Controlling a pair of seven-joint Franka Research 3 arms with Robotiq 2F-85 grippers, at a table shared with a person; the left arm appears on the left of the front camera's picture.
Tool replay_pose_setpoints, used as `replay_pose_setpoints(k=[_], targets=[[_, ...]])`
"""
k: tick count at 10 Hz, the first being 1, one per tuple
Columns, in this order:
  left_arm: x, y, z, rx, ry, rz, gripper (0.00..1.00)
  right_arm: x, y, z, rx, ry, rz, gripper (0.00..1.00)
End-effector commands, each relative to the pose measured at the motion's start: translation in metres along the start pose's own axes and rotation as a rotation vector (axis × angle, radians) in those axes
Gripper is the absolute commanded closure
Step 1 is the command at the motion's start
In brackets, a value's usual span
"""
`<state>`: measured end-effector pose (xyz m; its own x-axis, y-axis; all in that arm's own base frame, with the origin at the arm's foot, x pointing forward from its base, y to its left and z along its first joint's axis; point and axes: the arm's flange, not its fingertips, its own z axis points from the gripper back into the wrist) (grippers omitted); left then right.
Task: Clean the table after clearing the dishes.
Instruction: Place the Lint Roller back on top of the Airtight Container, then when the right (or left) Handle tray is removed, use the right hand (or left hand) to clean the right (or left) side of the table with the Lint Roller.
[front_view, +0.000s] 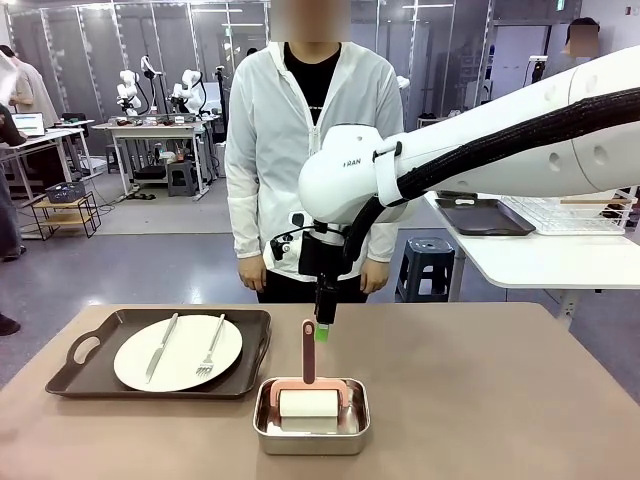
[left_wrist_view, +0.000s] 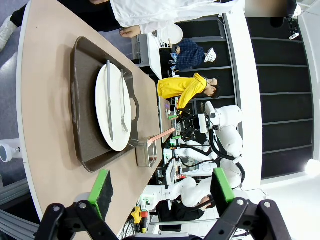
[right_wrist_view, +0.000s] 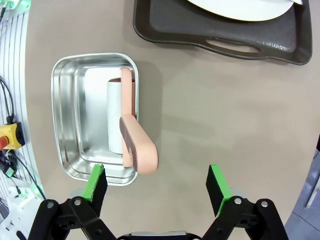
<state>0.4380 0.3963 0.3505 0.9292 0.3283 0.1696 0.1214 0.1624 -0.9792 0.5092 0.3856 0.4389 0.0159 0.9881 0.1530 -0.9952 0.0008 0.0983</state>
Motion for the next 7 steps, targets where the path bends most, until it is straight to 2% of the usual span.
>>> replay_pose_setpoints(k=[1,7], targets=[[-0.0009,-0.0015,0.0024,0.003,-0.005,-0.005,0.00,0.0015,0.0020,-0.0003,0.000,0.001,0.004,0.00],[-0.0009,-0.0015,0.0024,0.003,-0.005,-0.005,0.00,0.0015,0.0020,-0.0003,0.000,0.001,0.004,0.00]])
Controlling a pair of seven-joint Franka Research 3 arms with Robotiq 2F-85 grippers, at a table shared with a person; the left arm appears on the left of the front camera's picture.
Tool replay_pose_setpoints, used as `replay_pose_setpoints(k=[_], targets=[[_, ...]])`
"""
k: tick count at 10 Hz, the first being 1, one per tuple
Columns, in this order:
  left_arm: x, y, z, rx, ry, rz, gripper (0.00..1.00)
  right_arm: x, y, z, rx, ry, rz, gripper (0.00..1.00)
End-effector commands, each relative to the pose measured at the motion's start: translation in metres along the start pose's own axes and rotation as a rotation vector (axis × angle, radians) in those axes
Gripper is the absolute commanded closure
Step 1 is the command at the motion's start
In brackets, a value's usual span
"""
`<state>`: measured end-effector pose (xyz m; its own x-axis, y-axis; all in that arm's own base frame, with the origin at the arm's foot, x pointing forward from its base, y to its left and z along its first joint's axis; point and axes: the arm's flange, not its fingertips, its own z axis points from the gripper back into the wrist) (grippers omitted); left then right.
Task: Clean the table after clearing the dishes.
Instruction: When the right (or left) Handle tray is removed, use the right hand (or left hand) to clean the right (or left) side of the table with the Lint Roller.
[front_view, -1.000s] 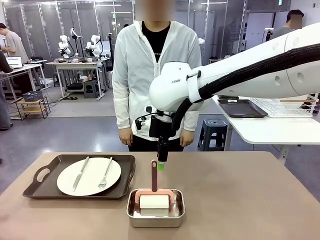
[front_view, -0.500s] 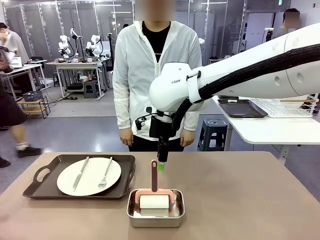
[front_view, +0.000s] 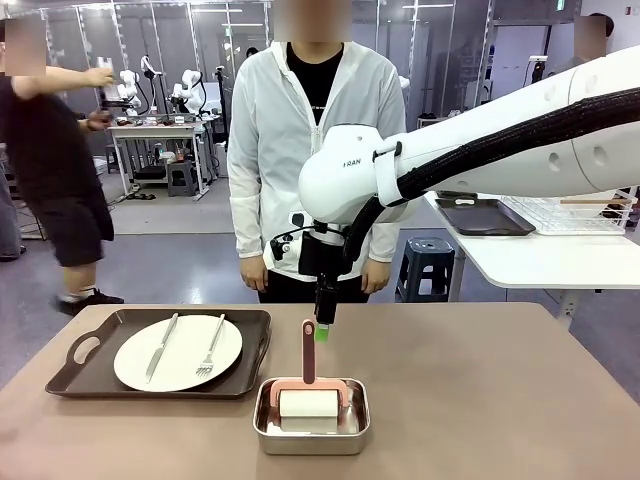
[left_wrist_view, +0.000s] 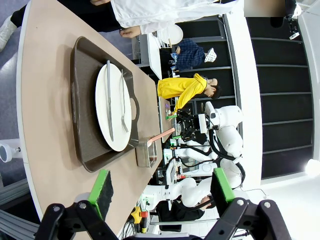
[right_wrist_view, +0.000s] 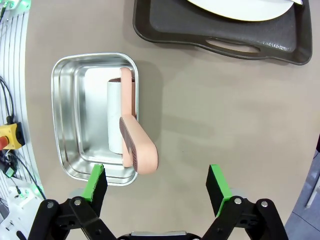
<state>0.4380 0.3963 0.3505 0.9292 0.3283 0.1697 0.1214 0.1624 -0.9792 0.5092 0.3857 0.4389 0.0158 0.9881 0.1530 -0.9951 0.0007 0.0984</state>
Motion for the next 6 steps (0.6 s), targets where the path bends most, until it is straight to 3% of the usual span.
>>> replay_pose_setpoints(k=[1,6], targets=[[-0.0009,-0.0015,0.0024,0.003,-0.005,-0.005,0.00,0.0015,0.0019,-0.0003,0.000,0.001,0.004,0.00],[-0.0009,-0.0015,0.0024,0.003,-0.005,-0.005,0.00,0.0000,0.0000,0.0000,0.000,0.000,0.000,0.00]])
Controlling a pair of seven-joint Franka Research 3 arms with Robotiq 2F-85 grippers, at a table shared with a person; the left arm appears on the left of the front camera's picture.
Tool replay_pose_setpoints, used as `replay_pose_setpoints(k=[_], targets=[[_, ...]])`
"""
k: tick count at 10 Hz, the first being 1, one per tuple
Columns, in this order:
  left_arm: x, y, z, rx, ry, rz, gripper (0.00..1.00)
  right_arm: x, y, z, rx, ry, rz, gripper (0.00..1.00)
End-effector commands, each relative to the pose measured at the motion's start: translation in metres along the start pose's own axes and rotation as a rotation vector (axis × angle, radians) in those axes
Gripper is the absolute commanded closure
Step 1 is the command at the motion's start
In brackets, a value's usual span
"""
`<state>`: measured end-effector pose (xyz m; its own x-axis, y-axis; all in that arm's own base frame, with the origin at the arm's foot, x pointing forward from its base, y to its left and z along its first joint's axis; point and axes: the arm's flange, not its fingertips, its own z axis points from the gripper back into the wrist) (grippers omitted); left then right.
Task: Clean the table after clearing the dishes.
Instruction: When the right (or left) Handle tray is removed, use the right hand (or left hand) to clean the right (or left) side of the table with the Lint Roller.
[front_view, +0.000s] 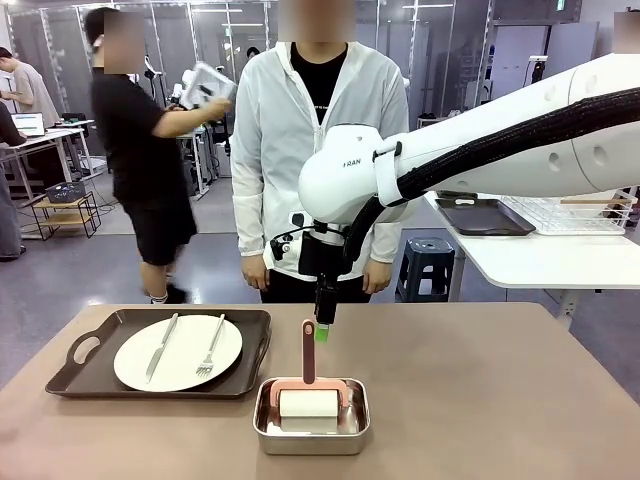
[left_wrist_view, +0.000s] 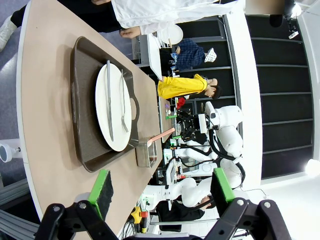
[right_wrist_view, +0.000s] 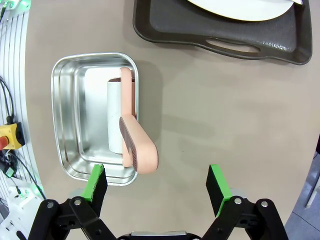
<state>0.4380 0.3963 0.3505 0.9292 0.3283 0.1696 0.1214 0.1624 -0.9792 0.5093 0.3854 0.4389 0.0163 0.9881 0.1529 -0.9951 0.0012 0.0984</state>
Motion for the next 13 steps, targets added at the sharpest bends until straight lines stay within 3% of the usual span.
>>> replay_pose_setpoints(k=[1,3,4,6,8,10,13], targets=[[-0.001,-0.001,0.002,0.003,-0.005,-0.005,0.00,-0.009,0.003,0.019,0.049,-0.173,-0.046,0.00],[-0.001,-0.001,0.002,0.003,-0.005,-0.005,0.00,-0.054,0.003,0.045,0.130,-0.511,-0.181,0.00],[-0.001,-0.001,0.002,0.003,-0.005,-0.005,0.00,-0.072,0.006,0.046,0.171,-0.609,-0.240,0.00],[-0.001,-0.001,0.002,0.003,-0.005,-0.005,0.00,-0.128,0.009,0.034,0.365,-0.833,-0.370,0.00],[-0.001,-0.001,0.002,0.003,-0.005,-0.005,0.00,-0.202,0.013,0.010,0.620,-1.131,-0.473,0.00],[-0.001,-0.001,0.002,0.003,-0.005,-0.005,0.00,-0.275,0.023,-0.014,0.770,-1.229,-0.612,0.00],[-0.001,-0.001,0.002,0.003,-0.005,-0.005,0.00,-0.363,0.030,-0.038,0.814,-1.341,-0.795,0.00]])
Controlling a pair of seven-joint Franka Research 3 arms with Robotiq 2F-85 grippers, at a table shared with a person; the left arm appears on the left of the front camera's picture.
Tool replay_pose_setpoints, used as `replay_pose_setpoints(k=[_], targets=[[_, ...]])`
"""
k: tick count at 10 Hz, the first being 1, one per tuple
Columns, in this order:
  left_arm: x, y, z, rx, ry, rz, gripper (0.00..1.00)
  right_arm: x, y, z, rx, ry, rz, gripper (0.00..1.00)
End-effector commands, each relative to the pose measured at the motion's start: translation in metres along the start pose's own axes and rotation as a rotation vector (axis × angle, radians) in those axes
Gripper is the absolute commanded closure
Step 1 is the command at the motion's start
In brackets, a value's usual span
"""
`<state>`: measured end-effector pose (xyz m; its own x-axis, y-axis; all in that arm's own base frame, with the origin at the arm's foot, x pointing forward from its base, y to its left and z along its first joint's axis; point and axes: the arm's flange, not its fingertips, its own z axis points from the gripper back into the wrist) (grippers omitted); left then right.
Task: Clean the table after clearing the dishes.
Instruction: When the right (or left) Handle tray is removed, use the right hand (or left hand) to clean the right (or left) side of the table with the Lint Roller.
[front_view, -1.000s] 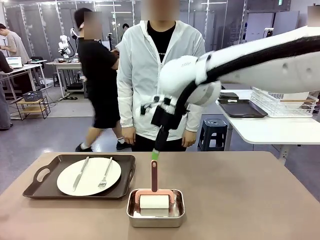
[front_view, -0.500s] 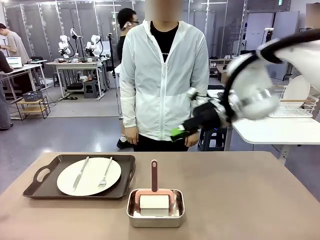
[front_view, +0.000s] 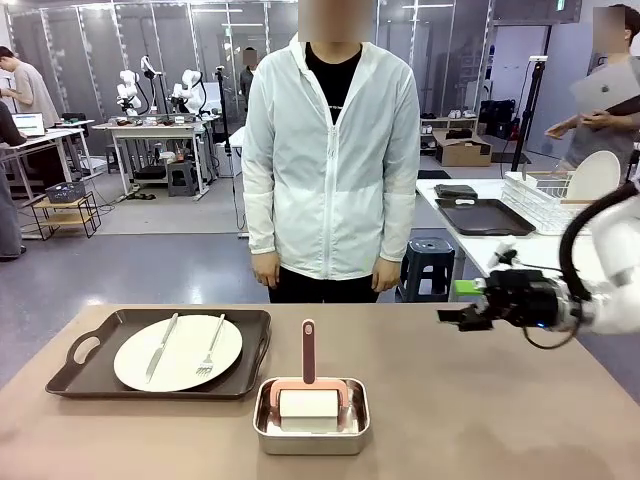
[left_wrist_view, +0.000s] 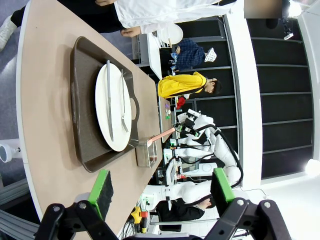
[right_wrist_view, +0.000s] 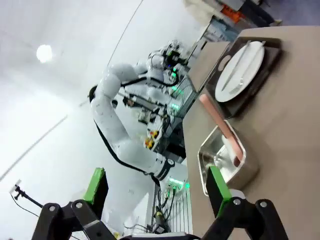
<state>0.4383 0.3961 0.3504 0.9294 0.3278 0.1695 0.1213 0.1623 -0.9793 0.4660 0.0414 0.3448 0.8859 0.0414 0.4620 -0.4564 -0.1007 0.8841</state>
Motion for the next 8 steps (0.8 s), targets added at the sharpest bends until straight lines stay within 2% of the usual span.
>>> replay_pose_setpoints(k=[1,3,6,8], targets=[[-0.001,-0.002,0.003,0.003,-0.005,-0.005,0.00,-0.006,-0.002,0.043,0.001,-0.139,-0.081,0.00],[-0.001,-0.002,0.003,0.003,-0.005,-0.005,0.00,-0.022,-0.005,0.112,-0.007,-0.297,-0.109,0.00],[-0.001,-0.002,0.003,0.003,-0.005,-0.005,0.00,-0.035,-0.001,0.177,-0.046,-0.406,-0.127,0.00],[-0.001,-0.002,0.003,0.003,-0.005,-0.005,0.00,-0.039,0.006,0.198,-0.110,-0.444,-0.131,0.00]])
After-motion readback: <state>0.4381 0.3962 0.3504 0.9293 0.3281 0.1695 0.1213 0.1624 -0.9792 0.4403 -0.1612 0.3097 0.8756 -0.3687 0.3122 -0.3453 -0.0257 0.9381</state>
